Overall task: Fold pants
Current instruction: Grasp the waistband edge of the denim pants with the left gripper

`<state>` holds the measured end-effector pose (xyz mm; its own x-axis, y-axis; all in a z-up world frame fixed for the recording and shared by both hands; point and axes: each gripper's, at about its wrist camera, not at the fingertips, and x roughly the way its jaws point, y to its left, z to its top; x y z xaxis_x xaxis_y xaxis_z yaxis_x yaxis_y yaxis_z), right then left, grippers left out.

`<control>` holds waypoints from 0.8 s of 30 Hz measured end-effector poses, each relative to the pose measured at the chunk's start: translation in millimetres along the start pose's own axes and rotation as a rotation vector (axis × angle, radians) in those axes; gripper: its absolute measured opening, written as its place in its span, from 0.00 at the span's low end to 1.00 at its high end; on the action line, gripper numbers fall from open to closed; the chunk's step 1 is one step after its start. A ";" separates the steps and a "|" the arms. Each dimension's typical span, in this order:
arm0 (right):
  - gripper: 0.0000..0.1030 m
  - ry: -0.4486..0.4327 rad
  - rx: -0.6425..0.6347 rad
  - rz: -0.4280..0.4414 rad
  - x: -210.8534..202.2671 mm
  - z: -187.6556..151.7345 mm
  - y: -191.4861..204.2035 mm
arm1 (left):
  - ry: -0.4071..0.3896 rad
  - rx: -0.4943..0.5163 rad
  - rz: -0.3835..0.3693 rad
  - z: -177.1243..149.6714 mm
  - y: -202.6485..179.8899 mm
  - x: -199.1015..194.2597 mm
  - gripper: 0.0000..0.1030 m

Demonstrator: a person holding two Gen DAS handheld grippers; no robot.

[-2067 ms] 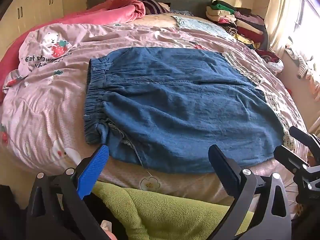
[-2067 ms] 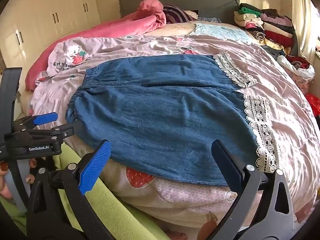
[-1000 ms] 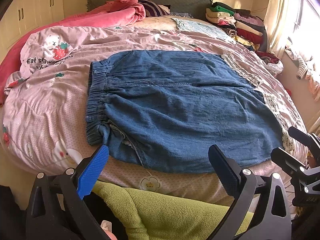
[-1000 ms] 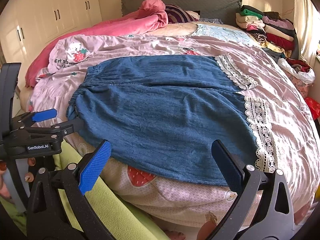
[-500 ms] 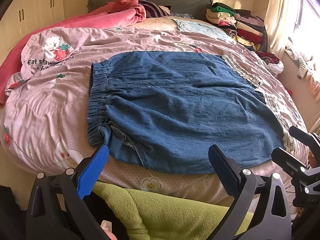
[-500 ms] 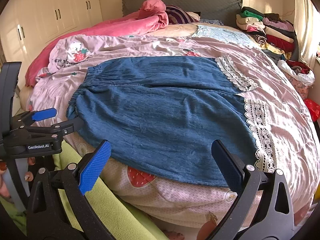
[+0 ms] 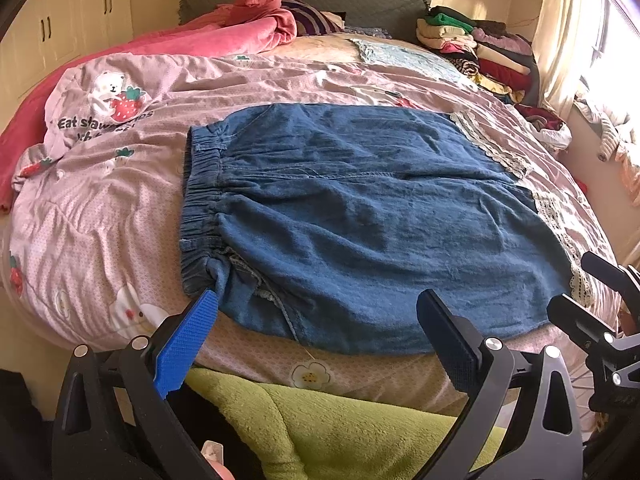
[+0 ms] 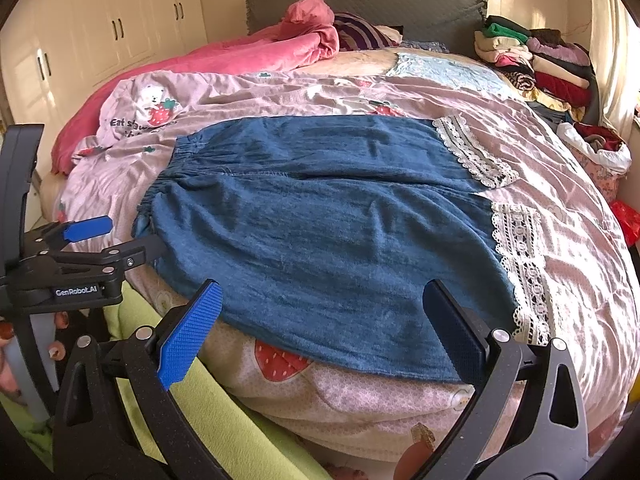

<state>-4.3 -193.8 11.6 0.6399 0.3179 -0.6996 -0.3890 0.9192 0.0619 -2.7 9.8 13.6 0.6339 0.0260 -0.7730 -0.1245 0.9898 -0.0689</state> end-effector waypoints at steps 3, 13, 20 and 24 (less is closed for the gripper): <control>0.92 -0.009 -0.008 0.004 3.9 7.2 0.4 | 0.004 -0.005 0.004 3.9 4.5 3.6 0.96; 0.92 -0.041 -0.033 0.020 30.1 42.6 0.1 | 0.000 -0.052 0.021 25.8 31.4 16.4 0.96; 0.92 -0.034 -0.046 0.037 64.2 77.0 -7.9 | -0.005 -0.114 0.018 49.3 65.7 30.3 0.96; 0.92 -0.031 -0.050 0.041 83.1 95.2 -7.6 | -0.011 -0.158 0.026 68.5 87.1 42.6 0.96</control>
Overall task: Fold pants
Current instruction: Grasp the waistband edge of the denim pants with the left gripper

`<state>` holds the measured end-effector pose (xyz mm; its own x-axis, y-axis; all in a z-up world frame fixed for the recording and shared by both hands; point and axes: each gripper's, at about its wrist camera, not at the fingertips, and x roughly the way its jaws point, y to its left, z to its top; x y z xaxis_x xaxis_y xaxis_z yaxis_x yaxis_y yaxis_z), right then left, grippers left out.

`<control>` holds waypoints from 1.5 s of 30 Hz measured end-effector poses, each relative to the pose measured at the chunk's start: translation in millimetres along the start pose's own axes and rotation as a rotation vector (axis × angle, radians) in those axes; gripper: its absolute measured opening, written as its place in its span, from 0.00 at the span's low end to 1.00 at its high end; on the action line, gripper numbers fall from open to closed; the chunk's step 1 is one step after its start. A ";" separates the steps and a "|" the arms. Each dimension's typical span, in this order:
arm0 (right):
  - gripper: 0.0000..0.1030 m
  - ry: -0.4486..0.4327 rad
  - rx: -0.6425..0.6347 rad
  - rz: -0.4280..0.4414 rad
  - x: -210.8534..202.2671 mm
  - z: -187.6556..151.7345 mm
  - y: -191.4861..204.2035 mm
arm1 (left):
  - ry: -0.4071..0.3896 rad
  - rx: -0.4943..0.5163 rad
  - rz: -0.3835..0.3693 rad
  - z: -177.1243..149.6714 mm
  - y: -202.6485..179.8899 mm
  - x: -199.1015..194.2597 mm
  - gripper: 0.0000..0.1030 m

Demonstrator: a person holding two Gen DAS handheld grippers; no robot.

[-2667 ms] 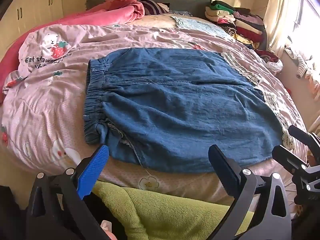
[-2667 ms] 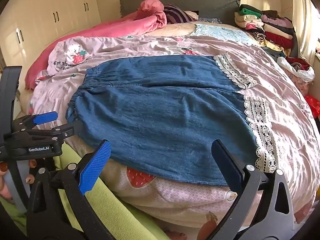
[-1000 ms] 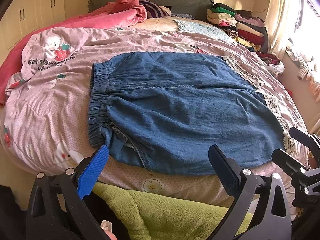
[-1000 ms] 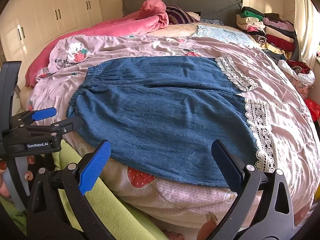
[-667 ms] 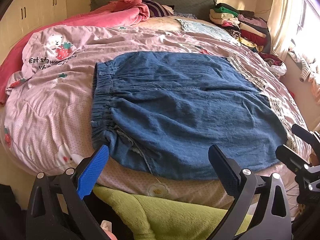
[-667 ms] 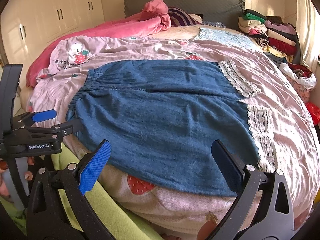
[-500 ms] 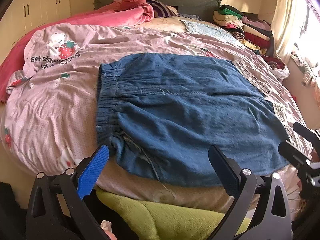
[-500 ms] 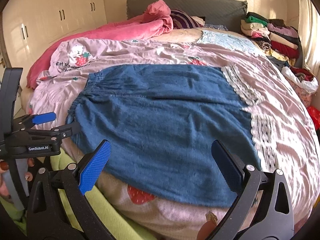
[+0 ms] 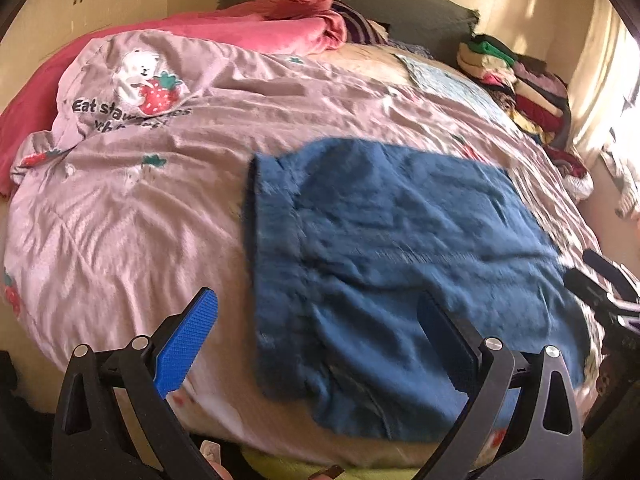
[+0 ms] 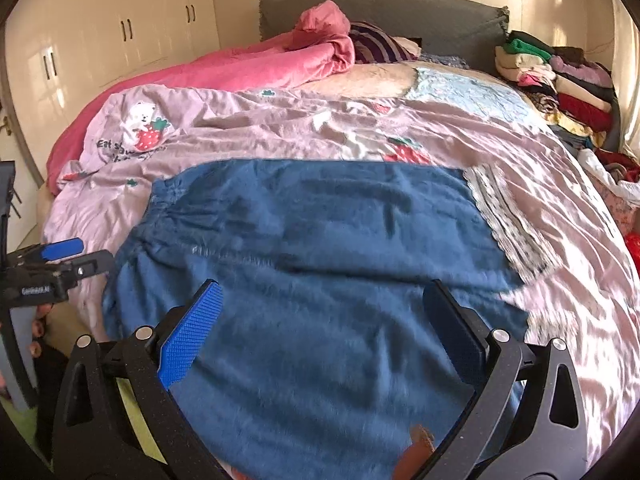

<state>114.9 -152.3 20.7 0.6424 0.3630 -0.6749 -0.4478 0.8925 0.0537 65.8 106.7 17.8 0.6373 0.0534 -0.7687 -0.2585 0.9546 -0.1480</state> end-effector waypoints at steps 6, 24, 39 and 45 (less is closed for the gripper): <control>0.92 0.006 -0.039 0.024 23.3 26.6 1.8 | -0.007 -0.023 0.013 31.2 16.1 20.2 0.96; 0.92 0.094 -0.207 0.097 122.6 96.3 26.9 | 0.112 0.050 0.043 95.5 45.8 114.2 0.96; 0.92 0.186 -0.444 0.037 194.2 107.9 56.9 | 0.006 0.124 -0.075 82.0 37.3 123.1 0.25; 0.92 0.214 -0.527 0.044 210.6 106.1 67.8 | -0.062 0.160 -0.116 82.9 29.6 87.9 0.18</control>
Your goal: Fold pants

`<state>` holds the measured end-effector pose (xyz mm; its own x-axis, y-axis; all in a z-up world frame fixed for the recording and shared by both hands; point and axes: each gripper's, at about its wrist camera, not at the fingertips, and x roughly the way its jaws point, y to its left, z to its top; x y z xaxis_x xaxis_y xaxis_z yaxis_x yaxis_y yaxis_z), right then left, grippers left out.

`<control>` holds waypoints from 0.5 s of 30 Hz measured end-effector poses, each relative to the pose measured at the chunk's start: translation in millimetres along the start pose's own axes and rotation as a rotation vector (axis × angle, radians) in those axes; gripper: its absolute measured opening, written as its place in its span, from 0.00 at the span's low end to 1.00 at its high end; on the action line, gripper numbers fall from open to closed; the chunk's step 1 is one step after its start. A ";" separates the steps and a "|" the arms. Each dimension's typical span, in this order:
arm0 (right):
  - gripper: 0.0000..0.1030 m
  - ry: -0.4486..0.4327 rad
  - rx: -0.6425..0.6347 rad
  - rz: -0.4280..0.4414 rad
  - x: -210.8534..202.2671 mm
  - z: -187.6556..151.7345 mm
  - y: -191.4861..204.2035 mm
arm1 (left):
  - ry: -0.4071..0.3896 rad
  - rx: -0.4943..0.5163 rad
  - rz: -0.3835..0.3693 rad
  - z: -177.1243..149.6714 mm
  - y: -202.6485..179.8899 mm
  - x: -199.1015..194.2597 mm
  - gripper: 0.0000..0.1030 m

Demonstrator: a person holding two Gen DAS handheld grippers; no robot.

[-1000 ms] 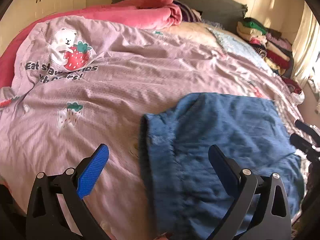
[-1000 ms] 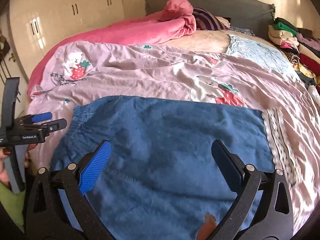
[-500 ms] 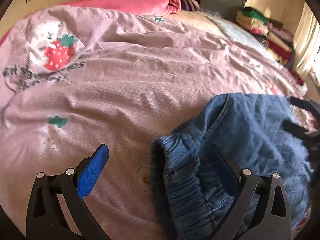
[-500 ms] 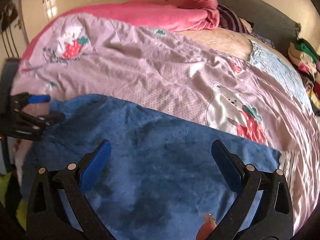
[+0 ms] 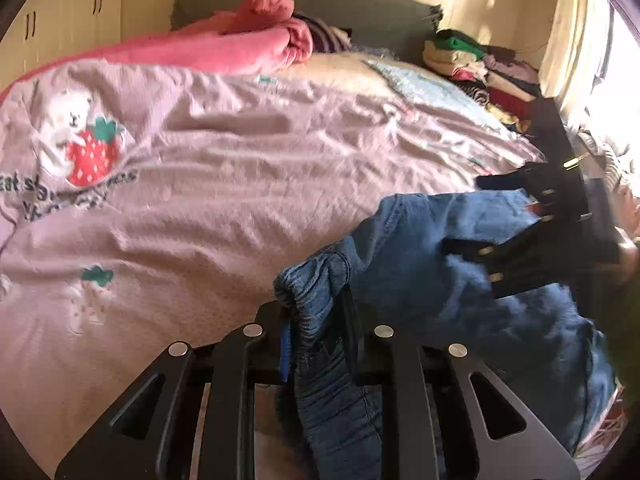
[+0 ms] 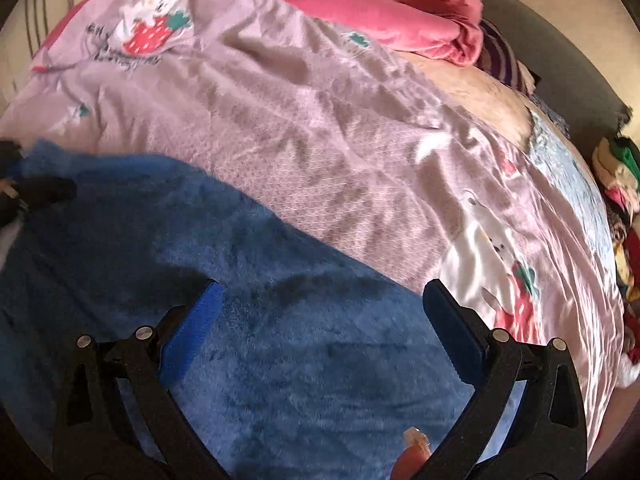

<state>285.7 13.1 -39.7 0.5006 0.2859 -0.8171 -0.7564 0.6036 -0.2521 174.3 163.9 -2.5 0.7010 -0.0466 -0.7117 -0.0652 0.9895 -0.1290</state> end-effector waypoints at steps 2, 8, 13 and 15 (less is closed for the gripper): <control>0.92 -0.005 -0.024 0.008 2.5 1.9 3.1 | -0.017 0.018 -0.028 0.4 -3.7 -13.3 0.17; 0.91 -0.018 -0.041 0.048 9.7 8.0 3.4 | -0.026 0.079 -0.038 -6.1 -16.7 -27.8 0.15; 0.24 -0.056 -0.001 0.212 2.0 3.7 4.0 | -0.021 0.068 -0.055 -7.7 -12.2 -30.8 0.13; 0.10 -0.079 0.004 0.216 -8.5 0.7 6.6 | -0.020 0.066 -0.050 -7.2 -10.0 -30.9 0.13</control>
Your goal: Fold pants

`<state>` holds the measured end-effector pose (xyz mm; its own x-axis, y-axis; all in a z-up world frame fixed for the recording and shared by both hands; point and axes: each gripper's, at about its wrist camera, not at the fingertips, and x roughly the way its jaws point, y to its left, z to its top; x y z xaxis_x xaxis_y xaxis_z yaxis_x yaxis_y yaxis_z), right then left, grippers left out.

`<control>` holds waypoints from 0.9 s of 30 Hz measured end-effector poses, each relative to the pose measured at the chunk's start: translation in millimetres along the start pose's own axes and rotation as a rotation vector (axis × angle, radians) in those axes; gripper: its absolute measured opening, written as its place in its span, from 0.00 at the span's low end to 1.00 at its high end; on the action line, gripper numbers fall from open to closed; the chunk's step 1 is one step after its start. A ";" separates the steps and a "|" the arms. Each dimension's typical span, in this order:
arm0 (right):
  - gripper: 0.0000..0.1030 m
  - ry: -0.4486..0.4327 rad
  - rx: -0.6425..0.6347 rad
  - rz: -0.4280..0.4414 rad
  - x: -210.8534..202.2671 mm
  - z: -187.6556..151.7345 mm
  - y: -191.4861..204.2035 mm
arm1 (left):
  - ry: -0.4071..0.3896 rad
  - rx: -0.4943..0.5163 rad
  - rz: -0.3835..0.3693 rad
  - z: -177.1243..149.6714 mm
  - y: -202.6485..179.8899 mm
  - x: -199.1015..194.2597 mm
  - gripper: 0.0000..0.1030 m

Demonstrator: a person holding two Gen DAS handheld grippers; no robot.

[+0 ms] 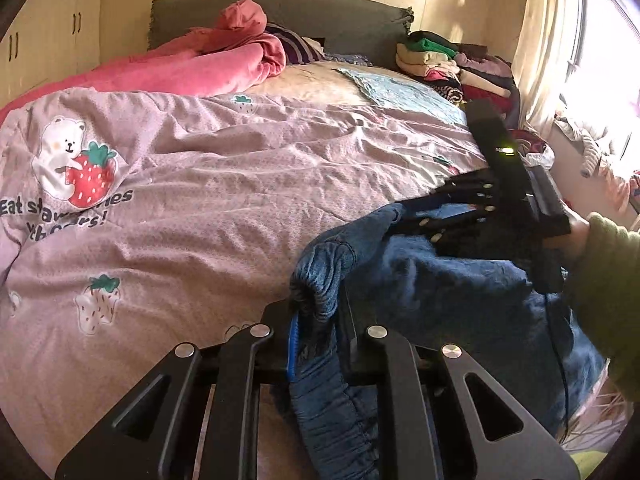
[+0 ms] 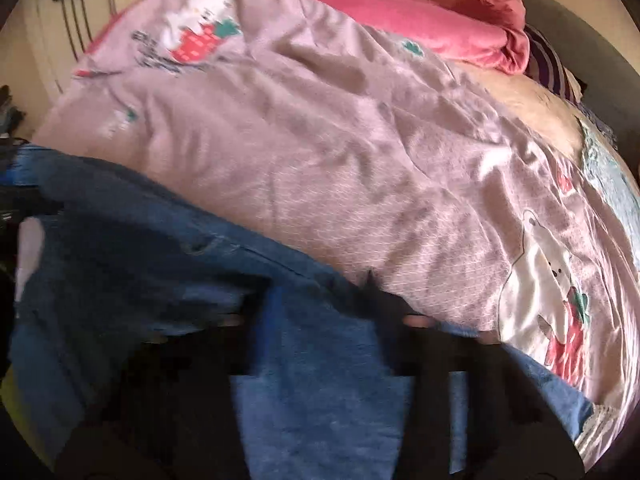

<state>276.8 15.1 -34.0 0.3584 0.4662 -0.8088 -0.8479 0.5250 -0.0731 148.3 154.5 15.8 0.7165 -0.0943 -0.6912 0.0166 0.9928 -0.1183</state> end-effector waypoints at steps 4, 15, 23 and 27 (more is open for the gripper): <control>0.07 -0.083 0.035 0.007 -35.6 -11.3 4.1 | -0.005 -0.014 0.004 0.5 5.0 -4.3 0.13; 0.07 -0.249 0.136 0.048 -128.7 -72.2 40.3 | -0.038 0.019 -0.011 -18.0 -16.0 -37.7 0.14; 0.06 -0.255 0.154 0.106 -169.6 -130.0 87.4 | -0.054 0.019 -0.065 -57.6 -34.5 -77.1 0.14; 0.06 -0.221 0.144 0.138 -176.4 -155.8 117.2 | -0.027 0.002 -0.096 -81.4 -36.3 -87.0 0.14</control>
<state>53.4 -116.5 9.2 0.3332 0.6757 -0.6576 -0.8361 0.5341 0.1252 28.6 120.6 22.2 0.7300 -0.1872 -0.6573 0.0876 0.9794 -0.1818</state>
